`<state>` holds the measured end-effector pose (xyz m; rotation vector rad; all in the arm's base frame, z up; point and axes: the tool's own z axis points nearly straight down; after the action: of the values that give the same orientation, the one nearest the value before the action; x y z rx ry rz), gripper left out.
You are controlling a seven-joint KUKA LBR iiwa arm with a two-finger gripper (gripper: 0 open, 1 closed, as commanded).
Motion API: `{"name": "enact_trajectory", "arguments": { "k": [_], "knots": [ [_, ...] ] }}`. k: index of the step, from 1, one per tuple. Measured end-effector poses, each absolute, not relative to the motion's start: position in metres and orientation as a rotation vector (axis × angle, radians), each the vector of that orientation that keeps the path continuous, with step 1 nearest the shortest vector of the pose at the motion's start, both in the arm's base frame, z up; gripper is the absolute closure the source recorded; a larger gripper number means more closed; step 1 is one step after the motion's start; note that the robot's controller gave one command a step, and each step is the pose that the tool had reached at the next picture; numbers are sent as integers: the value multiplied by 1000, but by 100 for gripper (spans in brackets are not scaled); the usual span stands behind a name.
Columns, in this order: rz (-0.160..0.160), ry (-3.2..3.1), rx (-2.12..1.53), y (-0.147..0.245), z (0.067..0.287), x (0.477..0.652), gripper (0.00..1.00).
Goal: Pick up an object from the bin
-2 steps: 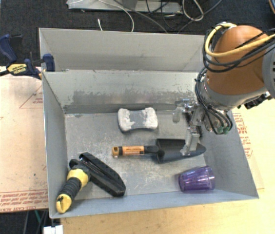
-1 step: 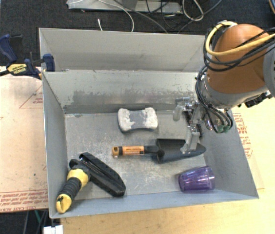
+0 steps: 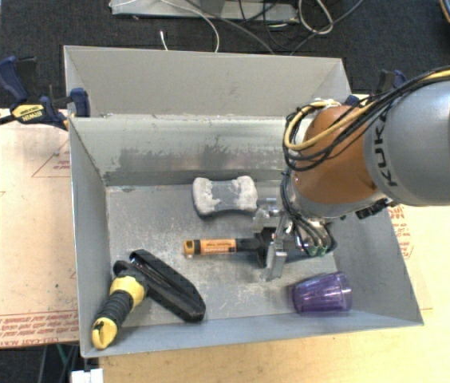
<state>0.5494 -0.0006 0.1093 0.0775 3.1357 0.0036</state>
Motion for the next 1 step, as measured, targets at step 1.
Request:
{"name": "enact_trajectory", "arguments": {
  "k": [1],
  "knots": [
    [2, 3128, 52, 5, 156, 543, 0]
  ]
}}
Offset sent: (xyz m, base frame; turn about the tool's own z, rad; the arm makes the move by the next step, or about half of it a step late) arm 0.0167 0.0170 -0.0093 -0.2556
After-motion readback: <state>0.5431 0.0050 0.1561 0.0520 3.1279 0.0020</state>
